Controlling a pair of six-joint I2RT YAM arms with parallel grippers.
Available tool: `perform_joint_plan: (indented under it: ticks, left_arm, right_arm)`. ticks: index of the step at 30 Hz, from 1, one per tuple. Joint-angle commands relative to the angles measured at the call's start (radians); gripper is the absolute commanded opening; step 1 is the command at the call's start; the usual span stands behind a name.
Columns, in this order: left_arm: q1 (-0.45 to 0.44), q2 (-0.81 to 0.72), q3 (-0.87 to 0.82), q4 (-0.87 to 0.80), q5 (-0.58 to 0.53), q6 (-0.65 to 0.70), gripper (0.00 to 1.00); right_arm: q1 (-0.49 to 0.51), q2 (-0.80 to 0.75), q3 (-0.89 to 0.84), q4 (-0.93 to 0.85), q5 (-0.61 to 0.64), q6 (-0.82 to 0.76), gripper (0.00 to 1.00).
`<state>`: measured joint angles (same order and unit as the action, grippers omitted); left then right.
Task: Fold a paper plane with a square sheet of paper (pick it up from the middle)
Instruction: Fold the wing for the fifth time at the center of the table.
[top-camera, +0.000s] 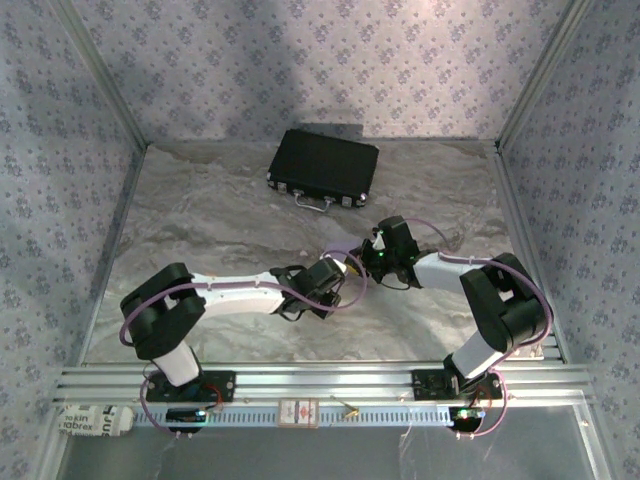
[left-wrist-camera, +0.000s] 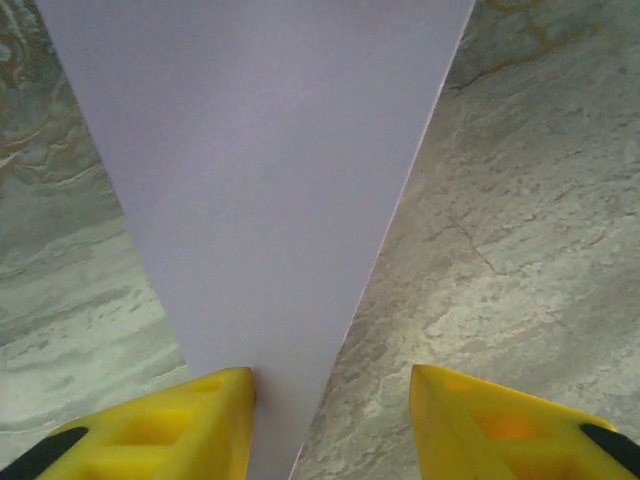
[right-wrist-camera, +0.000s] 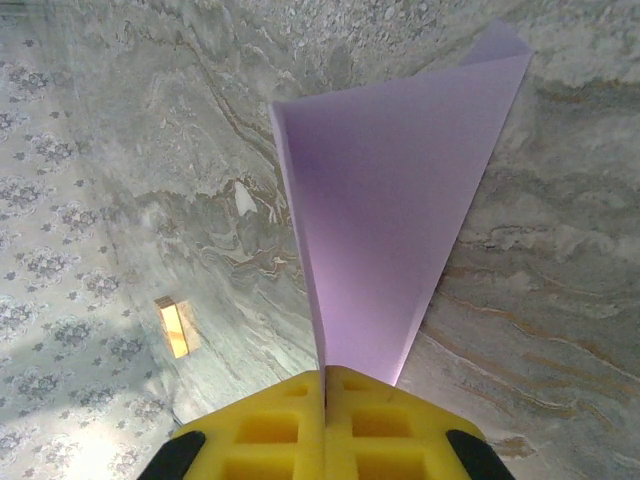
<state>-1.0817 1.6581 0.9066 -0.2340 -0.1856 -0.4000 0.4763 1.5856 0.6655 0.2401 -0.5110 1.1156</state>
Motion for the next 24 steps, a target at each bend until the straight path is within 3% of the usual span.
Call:
perform_joint_plan:
  ticks: [1, 11, 24]
  left_arm:
    - [-0.015, 0.018, 0.032, -0.026, -0.086, 0.012, 0.42]
    - [-0.035, 0.056, 0.057, -0.048, -0.142, 0.011, 0.32]
    - [-0.060, 0.073, 0.069, -0.063, -0.212, 0.030, 0.28]
  right_arm:
    - [0.006, -0.002, 0.022, 0.005, 0.017, 0.020, 0.05]
    - [0.006, -0.002, 0.023, 0.007, 0.013, 0.020, 0.05]
    - [0.004, -0.006, 0.019, 0.002, 0.013, 0.012, 0.05]
